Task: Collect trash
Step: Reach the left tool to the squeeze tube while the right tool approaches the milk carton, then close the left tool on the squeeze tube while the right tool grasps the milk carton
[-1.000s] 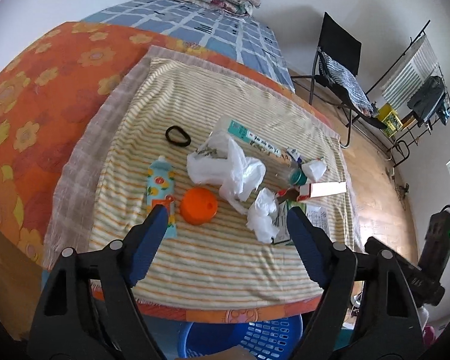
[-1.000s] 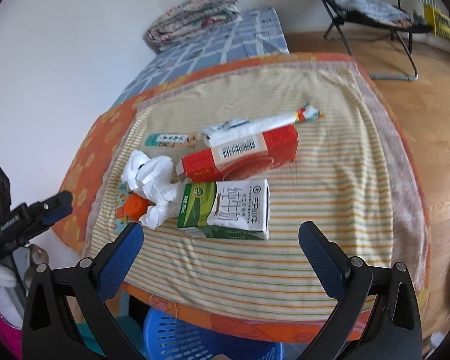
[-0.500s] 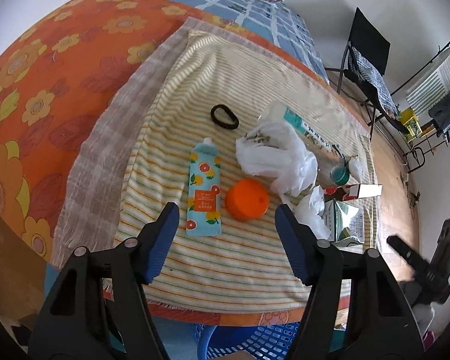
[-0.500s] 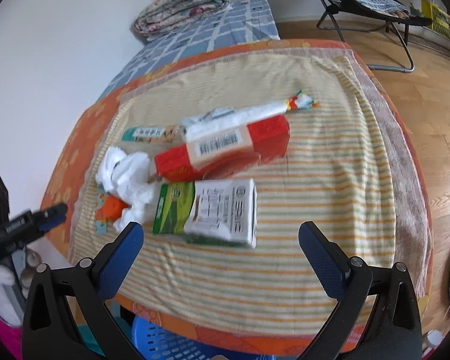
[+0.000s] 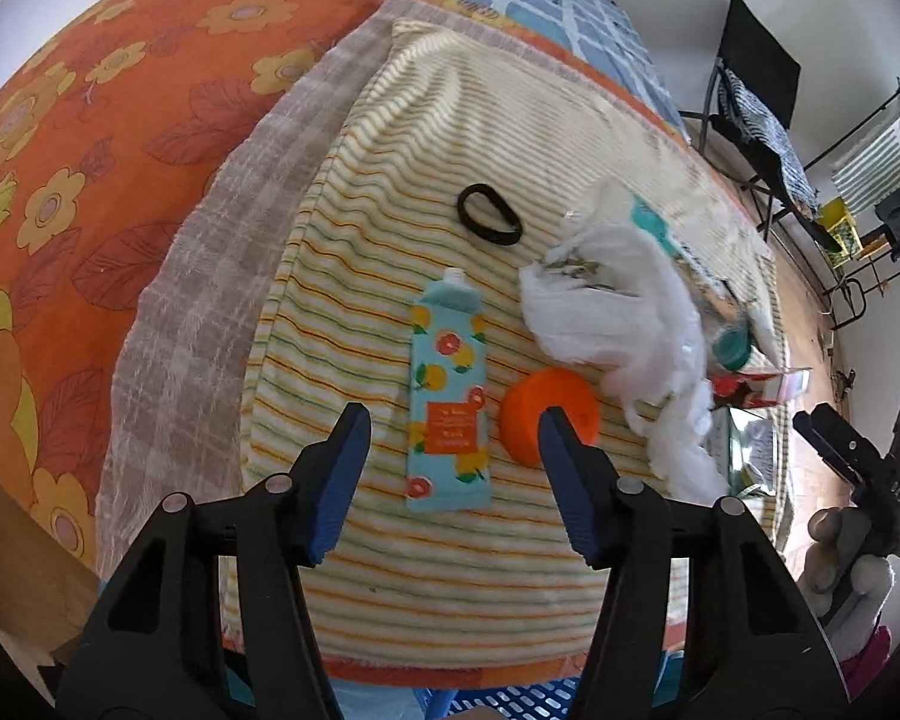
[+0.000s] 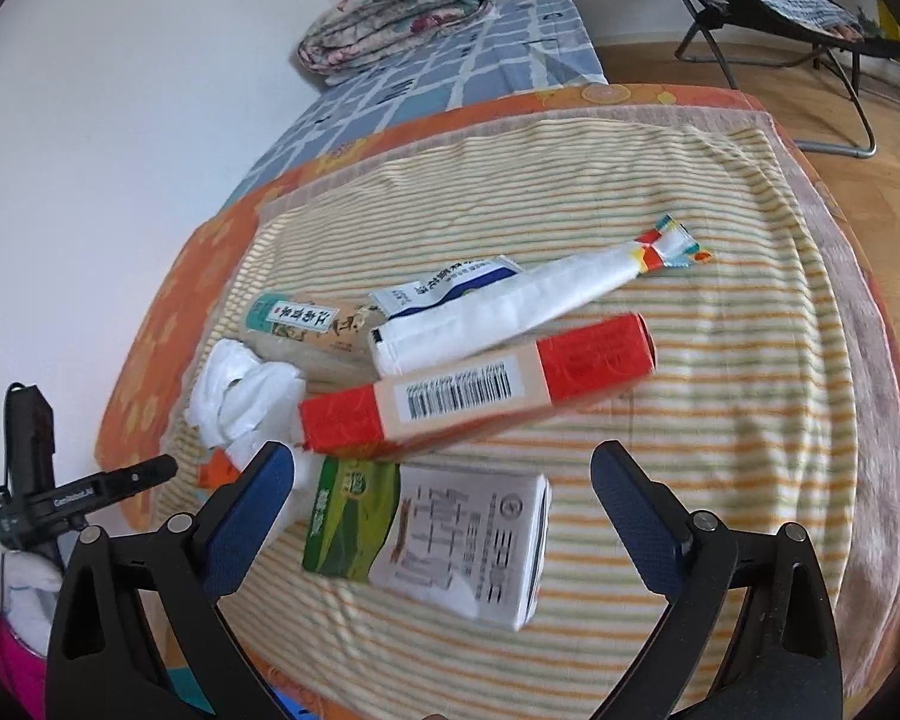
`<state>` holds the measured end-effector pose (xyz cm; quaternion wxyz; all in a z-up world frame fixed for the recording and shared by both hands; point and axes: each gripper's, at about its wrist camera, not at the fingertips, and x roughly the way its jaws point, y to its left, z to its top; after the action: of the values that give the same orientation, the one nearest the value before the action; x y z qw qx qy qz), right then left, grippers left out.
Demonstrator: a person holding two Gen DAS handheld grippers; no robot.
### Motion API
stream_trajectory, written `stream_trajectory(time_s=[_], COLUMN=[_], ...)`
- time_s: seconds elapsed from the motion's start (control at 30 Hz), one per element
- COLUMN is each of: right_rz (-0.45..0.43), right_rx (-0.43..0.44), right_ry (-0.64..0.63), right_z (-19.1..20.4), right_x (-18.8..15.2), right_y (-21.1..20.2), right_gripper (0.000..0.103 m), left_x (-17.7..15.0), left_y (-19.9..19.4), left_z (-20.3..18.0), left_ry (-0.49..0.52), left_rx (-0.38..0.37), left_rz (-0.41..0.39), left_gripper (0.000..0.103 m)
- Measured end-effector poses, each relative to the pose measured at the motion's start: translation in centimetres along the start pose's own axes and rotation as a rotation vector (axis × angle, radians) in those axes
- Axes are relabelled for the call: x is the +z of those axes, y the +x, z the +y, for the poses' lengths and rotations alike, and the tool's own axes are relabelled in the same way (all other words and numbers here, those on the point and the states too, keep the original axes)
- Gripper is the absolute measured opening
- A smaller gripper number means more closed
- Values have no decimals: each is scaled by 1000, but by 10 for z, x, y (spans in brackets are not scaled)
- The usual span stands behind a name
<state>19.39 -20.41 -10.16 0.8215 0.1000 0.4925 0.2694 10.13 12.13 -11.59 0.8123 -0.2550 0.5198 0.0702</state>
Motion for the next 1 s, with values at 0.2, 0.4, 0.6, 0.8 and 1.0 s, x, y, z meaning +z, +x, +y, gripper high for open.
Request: stream_trajectory(time_s=[0.2, 0.4, 0.6, 0.8, 1.0], right_rz=[53, 126, 190, 221, 242], right_rx=[25, 81, 122, 66, -38], right_ry=[-1, 62, 25, -193, -431], right_z=[1, -7, 2, 32, 60], right_x=[-1, -9, -25, -42, -63], right_y=[20, 31, 28, 23, 26], right_gripper=[99, 99, 99, 99, 99], left_x=[4, 12, 20, 20, 17], left_y=[21, 32, 39, 45, 49], left_z=[5, -2, -11, -22, -33], left_ry=[7, 33, 93, 113, 157], left_rx=[13, 44, 122, 106, 118], left_rz=[38, 32, 3, 11, 16], left_gripper=[56, 52, 36, 29, 18])
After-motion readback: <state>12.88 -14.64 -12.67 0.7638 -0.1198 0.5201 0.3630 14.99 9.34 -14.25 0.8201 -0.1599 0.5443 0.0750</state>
